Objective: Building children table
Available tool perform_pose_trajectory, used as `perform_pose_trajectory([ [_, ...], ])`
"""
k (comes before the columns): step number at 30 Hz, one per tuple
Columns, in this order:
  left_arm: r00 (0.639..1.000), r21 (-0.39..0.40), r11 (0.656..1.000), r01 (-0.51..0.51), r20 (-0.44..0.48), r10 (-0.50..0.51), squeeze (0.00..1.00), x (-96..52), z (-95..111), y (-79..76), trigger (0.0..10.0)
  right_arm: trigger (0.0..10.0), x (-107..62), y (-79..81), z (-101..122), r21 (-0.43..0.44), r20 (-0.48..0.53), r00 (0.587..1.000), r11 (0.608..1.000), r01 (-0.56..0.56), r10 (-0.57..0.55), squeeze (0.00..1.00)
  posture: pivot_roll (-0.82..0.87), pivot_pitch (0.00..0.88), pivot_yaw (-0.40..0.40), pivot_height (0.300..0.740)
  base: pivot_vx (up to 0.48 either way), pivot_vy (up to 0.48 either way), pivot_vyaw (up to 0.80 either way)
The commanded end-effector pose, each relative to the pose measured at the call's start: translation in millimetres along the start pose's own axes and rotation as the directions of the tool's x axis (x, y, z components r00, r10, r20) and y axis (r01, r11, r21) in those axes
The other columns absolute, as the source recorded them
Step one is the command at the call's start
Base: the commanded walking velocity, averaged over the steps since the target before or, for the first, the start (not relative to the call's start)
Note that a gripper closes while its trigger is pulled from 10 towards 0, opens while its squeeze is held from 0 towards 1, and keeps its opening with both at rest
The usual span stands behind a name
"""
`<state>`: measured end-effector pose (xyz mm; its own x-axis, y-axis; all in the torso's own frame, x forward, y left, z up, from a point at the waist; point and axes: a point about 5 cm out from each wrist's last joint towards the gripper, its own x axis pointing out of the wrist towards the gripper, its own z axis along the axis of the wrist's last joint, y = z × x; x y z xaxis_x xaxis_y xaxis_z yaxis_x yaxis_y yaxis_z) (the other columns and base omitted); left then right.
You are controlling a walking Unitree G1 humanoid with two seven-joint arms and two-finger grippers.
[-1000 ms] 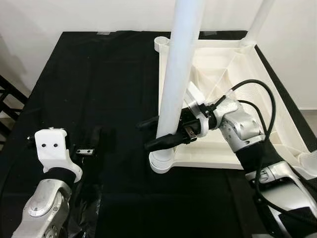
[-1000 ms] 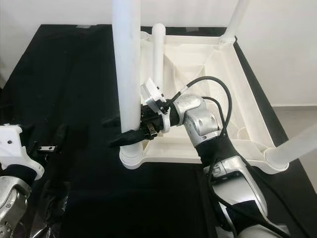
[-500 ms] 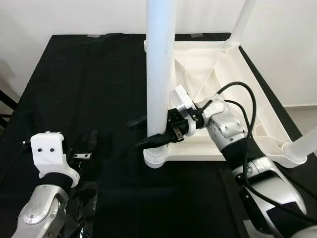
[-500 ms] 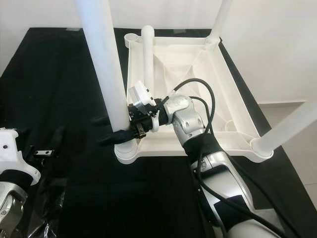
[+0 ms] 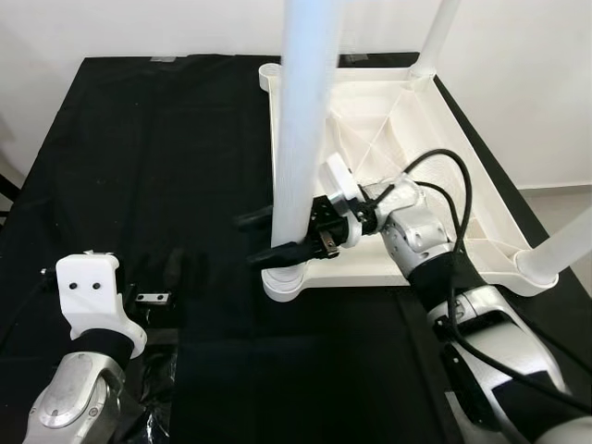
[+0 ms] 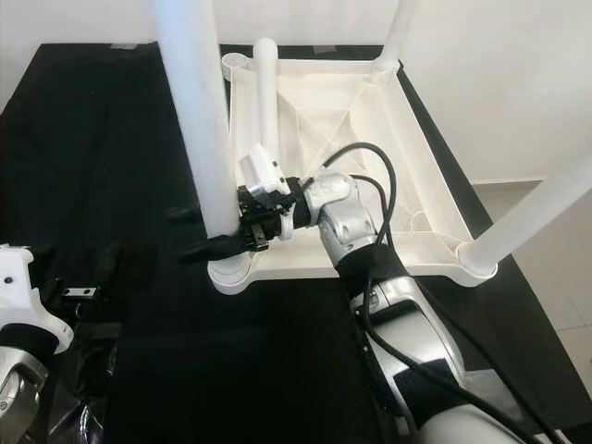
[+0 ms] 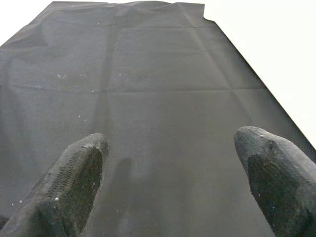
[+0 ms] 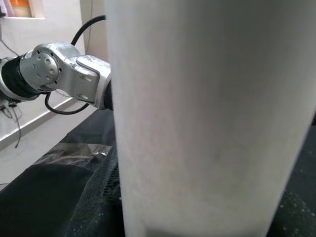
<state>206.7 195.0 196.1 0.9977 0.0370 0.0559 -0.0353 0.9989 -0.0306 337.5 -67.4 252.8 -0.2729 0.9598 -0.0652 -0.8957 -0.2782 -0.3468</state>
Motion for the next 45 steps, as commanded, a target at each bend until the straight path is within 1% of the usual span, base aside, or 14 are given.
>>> perform_pose_trajectory([
  [1,1.000,-0.004,1.000,0.003,-0.007,-0.003,0.00,-1.5,0,-0.7,10.0,10.0,-4.7,20.0,-47,0.176,-0.139,0.989,0.981,0.079,-0.055,0.00,0.12,0.355,-0.086,0.740,0.000,0.000,0.00],
  [8,1.000,-0.027,1.000,0.001,-0.002,-0.001,0.00,2.4,-1,-1.8,10.0,10.0,6.1,32.1,-63,0.233,-0.204,0.946,0.926,0.297,-0.252,0.00,0.07,0.345,-0.098,0.740,0.000,0.000,0.00],
  [9,1.000,-0.037,0.999,0.002,0.000,-0.002,0.00,3.6,-1,-2.8,10.0,10.0,13.2,34.2,-68,0.254,-0.250,0.891,0.862,0.439,-0.380,0.00,0.06,0.342,-0.102,0.740,0.000,0.000,0.00],
  [10,1.000,-0.050,0.999,0.005,0.003,-0.004,0.00,5.6,-1,-4.5,10.0,10.0,29.1,44.0,-79,0.231,-0.384,0.647,0.610,0.758,-0.659,0.00,0.04,0.329,-0.109,0.740,0.000,0.000,0.00],
  [12,1.000,-0.050,0.999,0.005,0.003,-0.004,0.00,5.6,-1,-4.5,10.0,10.0,29.1,44.0,-79,0.231,-0.384,0.647,0.610,0.758,-0.659,0.00,0.04,0.329,-0.109,0.740,0.000,0.000,0.00],
  [14,1.000,-0.061,0.998,0.003,0.015,-0.003,0.00,10.4,1,-5.4,10.0,10.0,62.9,72.3,-85,0.261,-0.411,0.475,0.399,0.879,-0.778,0.00,0.05,0.320,-0.075,0.740,0.000,0.000,0.00],
  [17,1.000,-0.059,0.998,0.006,0.026,-0.004,0.00,14.9,3,-5.2,10.0,10.0,77.0,79.8,-84,0.280,-0.403,0.410,0.317,0.906,-0.818,0.00,0.05,0.314,-0.064,0.740,0.000,0.000,0.00],
  [28,0.994,-0.017,1.000,-0.002,0.111,0.004,0.00,34.6,23,16.5,10.0,10.0,68.4,57.4,-84,0.169,-0.379,0.360,0.318,0.933,-0.852,0.00,0.06,0.257,-0.040,0.740,0.000,0.000,0.00],
  [32,0.991,-0.014,1.000,0.002,0.137,0.000,0.00,38.8,30,20.5,10.0,10.0,68.8,57.8,-78,0.116,-0.419,0.283,0.258,0.959,-0.863,0.00,0.07,0.246,-0.036,0.740,0.000,0.000,0.00],
  [37,0.989,-0.016,1.000,0.020,0.150,-0.018,0.00,41.9,33,19.6,10.0,10.0,75.2,54.5,-74,0.140,-0.393,0.360,0.332,0.933,-0.846,0.00,0.07,0.231,-0.027,0.740,0.000,0.000,0.00],
  [38,0.986,-0.021,0.999,0.041,0.160,-0.037,0.00,45.9,36,19.2,10.0,10.0,81.2,52.4,-70,0.161,-0.360,0.458,0.430,0.889,-0.813,0.00,0.06,0.220,-0.022,0.740,0.000,0.000,0.00],
  [39,0.986,-0.021,0.999,0.041,0.160,-0.037,0.00,45.9,36,19.2,10.0,10.0,81.2,52.4,-70,0.161,-0.360,0.458,0.430,0.889,-0.813,0.00,0.06,0.220,-0.022,0.740,0.000,0.000,0.00],
  [42,0.980,-0.021,0.995,0.093,0.179,-0.088,0.00,53.1,42,17.4,10.0,10.0,82.8,49.7,-65,0.204,-0.317,0.591,0.555,0.806,-0.742,0.00,0.06,0.210,-0.020,0.740,0.000,0.000,0.00],
  [45,0.970,-0.014,0.991,0.133,0.207,-0.127,0.00,60.0,50,16.6,10.0,10.0,68.6,44.7,-64,0.226,-0.304,0.633,0.592,0.774,-0.712,0.00,0.06,0.194,-0.019,0.740,0.000,0.000,0.00],
])
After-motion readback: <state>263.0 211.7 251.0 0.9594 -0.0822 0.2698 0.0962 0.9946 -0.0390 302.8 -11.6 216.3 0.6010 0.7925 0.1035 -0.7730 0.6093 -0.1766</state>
